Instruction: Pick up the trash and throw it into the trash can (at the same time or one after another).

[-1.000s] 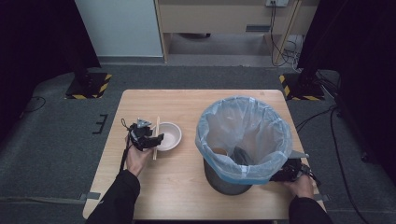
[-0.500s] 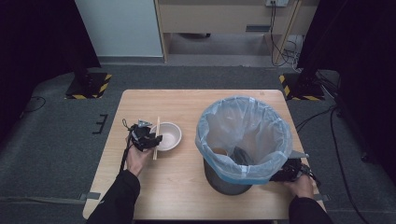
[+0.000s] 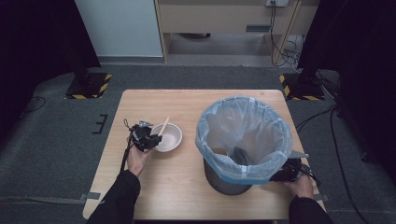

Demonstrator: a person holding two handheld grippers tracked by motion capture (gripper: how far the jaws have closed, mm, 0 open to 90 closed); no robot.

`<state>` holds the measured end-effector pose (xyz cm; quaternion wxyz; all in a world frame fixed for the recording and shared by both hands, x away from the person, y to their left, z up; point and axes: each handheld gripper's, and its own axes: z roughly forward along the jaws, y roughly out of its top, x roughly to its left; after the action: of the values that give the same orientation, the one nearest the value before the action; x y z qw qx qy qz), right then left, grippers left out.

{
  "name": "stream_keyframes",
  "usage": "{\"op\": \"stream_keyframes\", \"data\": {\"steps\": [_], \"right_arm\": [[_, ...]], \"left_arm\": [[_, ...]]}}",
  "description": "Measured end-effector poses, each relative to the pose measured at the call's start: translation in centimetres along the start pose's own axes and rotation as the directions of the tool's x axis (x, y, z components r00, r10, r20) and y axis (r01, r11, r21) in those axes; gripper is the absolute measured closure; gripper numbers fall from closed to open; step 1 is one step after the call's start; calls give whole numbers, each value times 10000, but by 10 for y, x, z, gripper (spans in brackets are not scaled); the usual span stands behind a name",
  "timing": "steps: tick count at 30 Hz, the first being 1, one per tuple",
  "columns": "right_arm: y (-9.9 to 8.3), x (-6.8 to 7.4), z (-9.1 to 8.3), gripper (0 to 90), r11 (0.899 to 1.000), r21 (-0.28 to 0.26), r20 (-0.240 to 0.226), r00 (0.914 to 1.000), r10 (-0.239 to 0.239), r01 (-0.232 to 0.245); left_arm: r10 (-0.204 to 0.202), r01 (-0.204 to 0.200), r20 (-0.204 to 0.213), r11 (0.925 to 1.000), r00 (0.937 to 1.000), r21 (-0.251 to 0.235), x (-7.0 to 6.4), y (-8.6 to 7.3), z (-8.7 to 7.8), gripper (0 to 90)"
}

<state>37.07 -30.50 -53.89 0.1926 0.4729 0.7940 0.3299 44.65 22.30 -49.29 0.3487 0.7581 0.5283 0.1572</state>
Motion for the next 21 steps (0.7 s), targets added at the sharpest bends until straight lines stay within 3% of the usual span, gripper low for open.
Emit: {"op": "stream_keyframes", "data": {"steps": [12, 21], "right_arm": [[0, 0, 0, 4, 10000, 2, 0, 10000, 5, -5], [0, 0, 0, 4, 10000, 2, 0, 10000, 0, 0]], "left_arm": [[-43, 46, 236, 9999, 9997, -104, 1, 2, -4, 790], [151, -151, 271, 9999, 9995, -9, -1, 2, -3, 790]]}}
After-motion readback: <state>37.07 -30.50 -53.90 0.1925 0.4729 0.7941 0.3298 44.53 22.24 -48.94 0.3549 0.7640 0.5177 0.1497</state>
